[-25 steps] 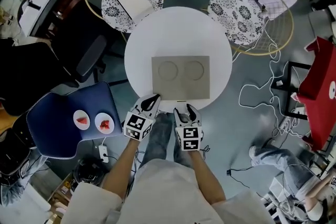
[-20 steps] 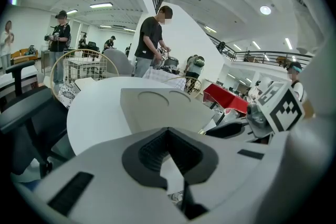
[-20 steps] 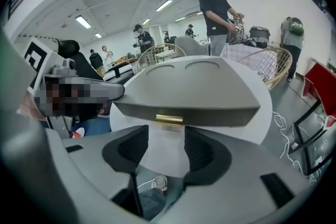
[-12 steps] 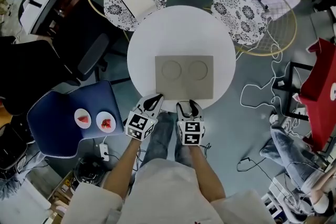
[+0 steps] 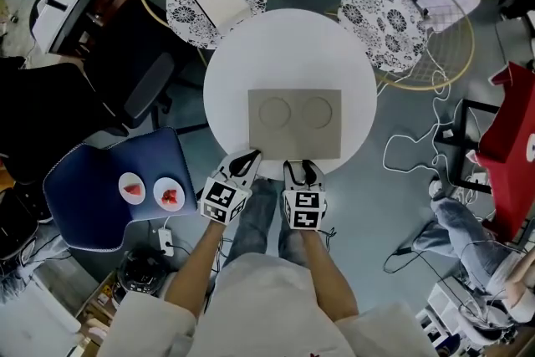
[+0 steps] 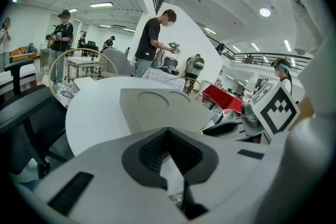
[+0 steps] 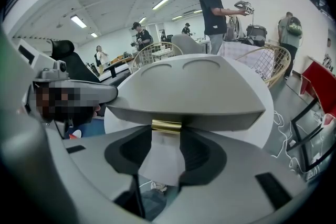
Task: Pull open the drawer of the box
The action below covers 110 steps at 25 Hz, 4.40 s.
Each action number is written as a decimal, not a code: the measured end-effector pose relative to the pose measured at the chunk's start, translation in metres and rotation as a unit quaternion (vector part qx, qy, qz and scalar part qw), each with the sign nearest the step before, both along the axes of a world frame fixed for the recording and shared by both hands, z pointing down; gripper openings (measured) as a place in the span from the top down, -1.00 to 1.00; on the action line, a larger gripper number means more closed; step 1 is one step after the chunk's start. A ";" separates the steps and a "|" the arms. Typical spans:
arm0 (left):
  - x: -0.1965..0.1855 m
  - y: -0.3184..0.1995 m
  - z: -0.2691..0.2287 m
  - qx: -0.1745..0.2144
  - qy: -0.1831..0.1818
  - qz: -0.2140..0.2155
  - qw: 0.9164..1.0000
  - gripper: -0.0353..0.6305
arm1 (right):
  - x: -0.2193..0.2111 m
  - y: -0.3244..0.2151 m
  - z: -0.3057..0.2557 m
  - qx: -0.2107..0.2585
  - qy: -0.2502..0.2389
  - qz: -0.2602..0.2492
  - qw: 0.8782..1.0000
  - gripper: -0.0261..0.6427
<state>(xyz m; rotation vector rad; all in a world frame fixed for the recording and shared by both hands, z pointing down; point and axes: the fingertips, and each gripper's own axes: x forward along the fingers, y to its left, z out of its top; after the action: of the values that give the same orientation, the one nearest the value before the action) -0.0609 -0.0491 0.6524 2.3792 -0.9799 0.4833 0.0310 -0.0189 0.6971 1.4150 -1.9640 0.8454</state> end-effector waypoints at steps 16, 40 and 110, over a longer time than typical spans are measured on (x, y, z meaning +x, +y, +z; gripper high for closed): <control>0.001 -0.001 0.001 0.006 -0.002 -0.006 1.000 0.86 | -0.002 0.012 0.000 0.000 -0.006 -0.003 1.000 0.39; 0.012 -0.007 -0.004 0.008 0.020 -0.002 1.000 0.86 | -0.003 0.051 0.000 0.001 -0.009 -0.014 1.000 0.39; 0.054 -0.021 -0.080 0.051 0.012 -0.020 0.998 0.86 | 0.037 0.038 -0.087 0.076 -0.027 -0.078 0.994 0.87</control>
<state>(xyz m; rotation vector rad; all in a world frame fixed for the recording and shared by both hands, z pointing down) -0.0064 -0.0702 0.5722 2.4439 -1.0631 0.3961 0.0678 0.0196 0.6105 1.3122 -2.1880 0.6806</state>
